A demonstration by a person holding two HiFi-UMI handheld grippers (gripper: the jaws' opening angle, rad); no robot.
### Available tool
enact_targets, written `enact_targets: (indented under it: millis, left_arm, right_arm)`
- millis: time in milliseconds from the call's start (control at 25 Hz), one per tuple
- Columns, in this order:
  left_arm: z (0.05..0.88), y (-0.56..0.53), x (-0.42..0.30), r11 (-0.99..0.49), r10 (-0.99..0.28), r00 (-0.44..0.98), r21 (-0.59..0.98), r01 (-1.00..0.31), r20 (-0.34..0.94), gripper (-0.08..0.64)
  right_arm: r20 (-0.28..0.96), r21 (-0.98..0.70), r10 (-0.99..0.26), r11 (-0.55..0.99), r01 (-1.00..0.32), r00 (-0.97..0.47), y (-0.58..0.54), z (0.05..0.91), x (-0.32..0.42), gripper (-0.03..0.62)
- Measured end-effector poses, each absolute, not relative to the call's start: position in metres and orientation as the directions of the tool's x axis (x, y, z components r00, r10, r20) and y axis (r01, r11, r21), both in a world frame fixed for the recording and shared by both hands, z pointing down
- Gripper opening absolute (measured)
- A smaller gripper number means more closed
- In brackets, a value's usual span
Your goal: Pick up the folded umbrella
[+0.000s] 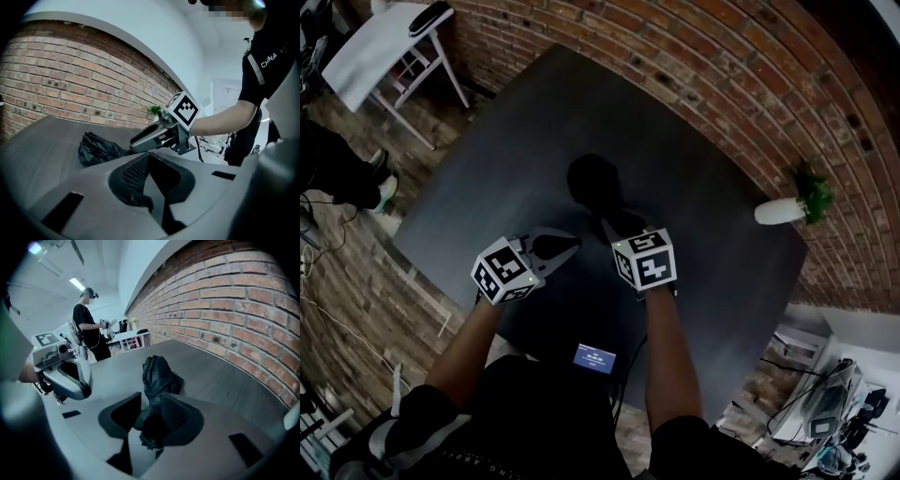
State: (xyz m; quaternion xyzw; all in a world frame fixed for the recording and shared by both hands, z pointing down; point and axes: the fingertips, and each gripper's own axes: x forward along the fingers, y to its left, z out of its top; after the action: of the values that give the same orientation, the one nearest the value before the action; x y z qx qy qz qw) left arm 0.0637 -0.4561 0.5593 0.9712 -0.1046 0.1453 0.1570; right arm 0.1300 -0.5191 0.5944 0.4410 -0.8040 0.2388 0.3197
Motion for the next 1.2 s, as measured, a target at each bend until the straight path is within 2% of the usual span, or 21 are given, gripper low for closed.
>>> enact_targets:
  millis: [40, 120, 200, 240, 360, 400, 720, 1200]
  left_arm:
    - [0.561, -0.457, 0.065, -0.927, -0.153, 0.935, 0.281, -0.248, 0.319, 0.003]
    - [0.564, -0.458, 0.066, -0.925, -0.148, 0.935, 0.291, -0.246, 0.323, 0.003]
    - [0.566, -0.46, 0.066, -0.924, -0.15, 0.936, 0.293, -0.248, 0.318, 0.003]
    - [0.567, -0.461, 0.067, -0.923, -0.151, 0.936, 0.293, -0.248, 0.318, 0.003]
    - [0.571, -0.464, 0.068, -0.921, -0.145, 0.935, 0.301, -0.247, 0.325, 0.003]
    - [0.572, -0.464, 0.069, -0.92, -0.141, 0.934, 0.304, -0.246, 0.327, 0.003]
    - [0.58, -0.464, 0.075, -0.915, -0.12, 0.935, 0.328, -0.234, 0.332, 0.003]
    - [0.591, -0.465, 0.081, -0.911, -0.099, 0.939, 0.35, -0.219, 0.33, 0.003]
  right_arm:
    - [0.732, -0.098, -0.547, 0.505, -0.858, -0.405, -0.524, 0.598, 0.129, 0.121]
    - [0.75, -0.095, -0.527, 0.512, -0.853, -0.4, -0.531, 0.607, 0.129, 0.221]
    - [0.77, -0.089, -0.505, 0.52, -0.849, -0.39, -0.536, 0.617, 0.131, 0.249]
    - [0.782, -0.084, -0.492, 0.526, -0.846, -0.383, -0.538, 0.623, 0.132, 0.282]
    - [0.819, -0.065, -0.449, 0.546, -0.835, -0.357, -0.542, 0.644, 0.135, 0.289]
    - [0.828, -0.059, -0.438, 0.553, -0.831, -0.35, -0.543, 0.65, 0.135, 0.311]
    - [0.879, -0.055, -0.346, 0.61, -0.791, -0.328, -0.554, 0.675, 0.121, 0.311]
    - [0.878, -0.066, -0.352, 0.581, -0.811, -0.324, -0.56, 0.69, 0.119, 0.311]
